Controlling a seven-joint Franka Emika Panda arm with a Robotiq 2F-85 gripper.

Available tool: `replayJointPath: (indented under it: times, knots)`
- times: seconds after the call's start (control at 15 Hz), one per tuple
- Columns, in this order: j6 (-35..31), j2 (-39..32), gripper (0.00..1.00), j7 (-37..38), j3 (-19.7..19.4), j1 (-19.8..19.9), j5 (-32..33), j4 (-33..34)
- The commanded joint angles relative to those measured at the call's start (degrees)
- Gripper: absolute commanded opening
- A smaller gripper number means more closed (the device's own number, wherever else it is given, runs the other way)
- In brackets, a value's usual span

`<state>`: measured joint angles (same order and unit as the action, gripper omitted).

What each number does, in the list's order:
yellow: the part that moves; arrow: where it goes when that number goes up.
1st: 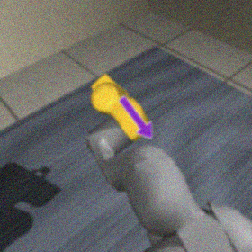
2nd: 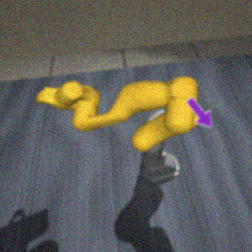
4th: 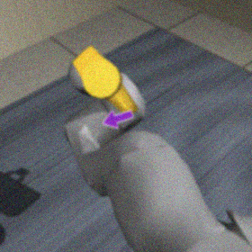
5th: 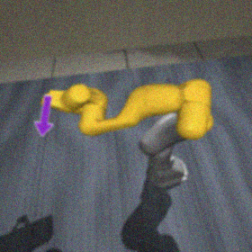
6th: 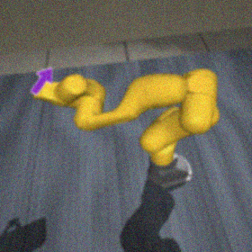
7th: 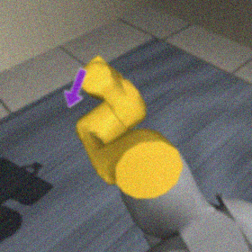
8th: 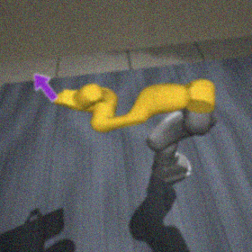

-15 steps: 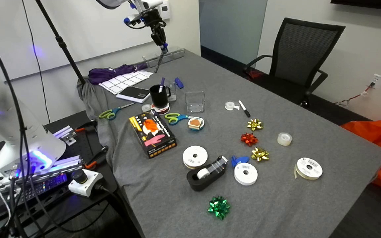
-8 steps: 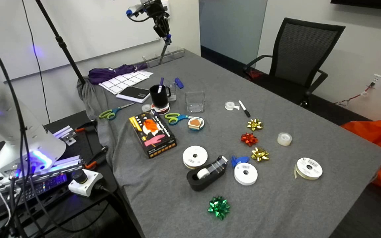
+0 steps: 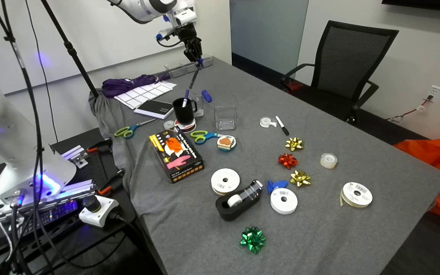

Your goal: Put the pen in the container

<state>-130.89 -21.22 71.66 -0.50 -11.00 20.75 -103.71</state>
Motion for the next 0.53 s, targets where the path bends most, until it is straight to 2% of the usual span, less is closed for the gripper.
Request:
replayJointPath:
  times: [0.0, 0.47]
  knots:
    - [-2.2, -4.9, 0.05, 3.6, -1.8, -1.7, 2.0, 1.5]
    - [-2.0, -9.8, 0.05, 5.6, -3.2, -3.0, 1.6, 1.6]
